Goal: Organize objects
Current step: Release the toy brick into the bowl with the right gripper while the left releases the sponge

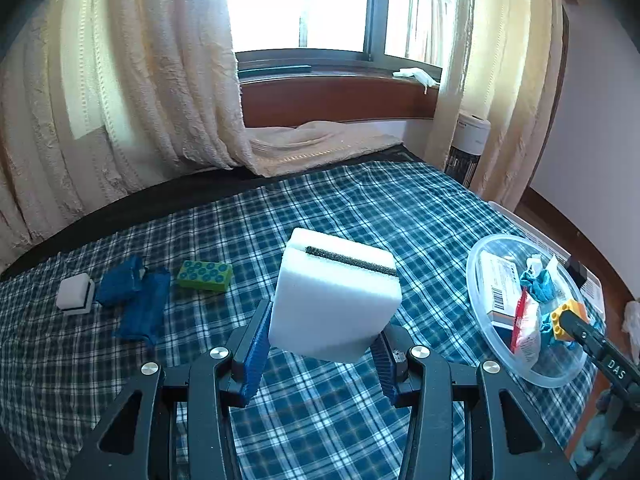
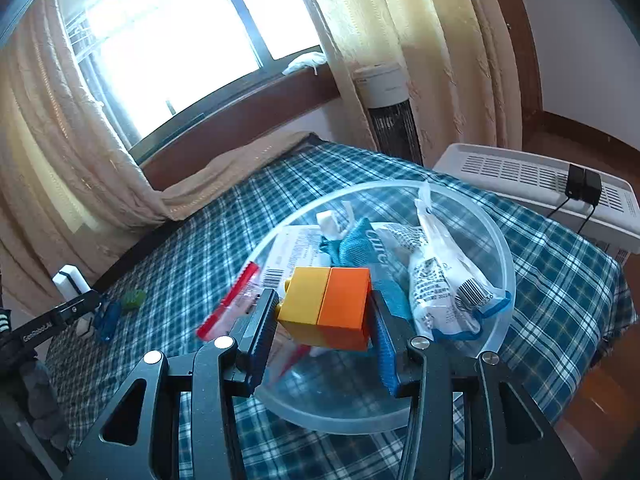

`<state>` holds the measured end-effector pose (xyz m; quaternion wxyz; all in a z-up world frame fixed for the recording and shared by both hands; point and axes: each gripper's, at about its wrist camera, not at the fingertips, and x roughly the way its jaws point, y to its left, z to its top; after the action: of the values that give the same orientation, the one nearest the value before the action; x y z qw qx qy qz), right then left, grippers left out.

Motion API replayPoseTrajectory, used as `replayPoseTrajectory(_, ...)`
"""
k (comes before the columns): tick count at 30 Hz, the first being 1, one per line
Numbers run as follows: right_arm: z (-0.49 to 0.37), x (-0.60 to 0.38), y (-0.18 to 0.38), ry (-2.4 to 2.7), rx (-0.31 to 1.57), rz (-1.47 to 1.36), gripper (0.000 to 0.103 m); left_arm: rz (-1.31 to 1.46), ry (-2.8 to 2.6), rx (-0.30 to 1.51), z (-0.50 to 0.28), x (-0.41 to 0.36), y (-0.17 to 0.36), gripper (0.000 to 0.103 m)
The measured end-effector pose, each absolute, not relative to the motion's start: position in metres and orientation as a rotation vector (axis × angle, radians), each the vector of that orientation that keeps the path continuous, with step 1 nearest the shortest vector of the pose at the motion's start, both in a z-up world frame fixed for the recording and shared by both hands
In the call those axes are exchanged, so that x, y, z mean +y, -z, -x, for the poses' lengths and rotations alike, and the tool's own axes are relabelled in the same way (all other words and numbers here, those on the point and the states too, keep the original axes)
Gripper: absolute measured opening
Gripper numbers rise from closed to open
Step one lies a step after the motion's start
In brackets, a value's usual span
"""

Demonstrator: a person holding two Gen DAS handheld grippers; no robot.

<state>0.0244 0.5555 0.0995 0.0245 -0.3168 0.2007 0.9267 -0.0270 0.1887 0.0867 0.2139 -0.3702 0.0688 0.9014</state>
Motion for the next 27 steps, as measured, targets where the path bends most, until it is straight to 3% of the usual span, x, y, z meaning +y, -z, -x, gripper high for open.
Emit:
replayPoseTrajectory(8,-0.019,0.562,-0.095,-2.861,0.628,0.987,0.047,1.042,-2.485,0.205,0.027,0.201,-0.083,0.049)
replayPoseTrajectory(12,-0.017,0.565,-0.093,-2.865,0.654,0.995,0.054,1.045,-2.472,0.216,0.026,0.211,-0.082,0.049)
replayPoseTrajectory(27,-0.025,0.582,-0.095,-2.892,0.672,0.957,0.054,1.032,-2.39,0.27,0.011,0.257,-0.079,0.049)
